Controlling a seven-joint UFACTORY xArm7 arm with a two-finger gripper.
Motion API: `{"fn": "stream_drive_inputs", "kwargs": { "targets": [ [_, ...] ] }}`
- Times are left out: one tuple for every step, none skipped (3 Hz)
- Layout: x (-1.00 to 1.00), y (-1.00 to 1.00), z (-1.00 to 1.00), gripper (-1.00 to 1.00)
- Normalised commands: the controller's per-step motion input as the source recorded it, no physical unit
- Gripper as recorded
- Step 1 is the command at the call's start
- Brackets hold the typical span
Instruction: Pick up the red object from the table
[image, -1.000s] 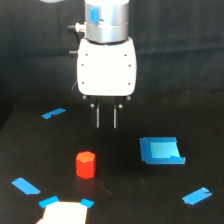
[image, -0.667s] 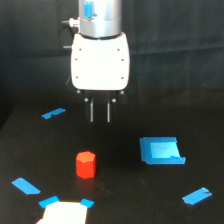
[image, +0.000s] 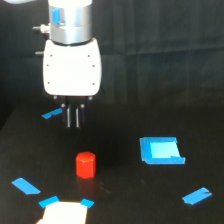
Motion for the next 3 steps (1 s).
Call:
{"fn": "stream_drive_inputs", "kwargs": {
  "targets": [
    [0.17,-1.00,-1.00,1.00],
    [0.15,-1.00,-1.00,0.76],
    [-0.01,-0.42,-1.00,1.00]
  ]
}}
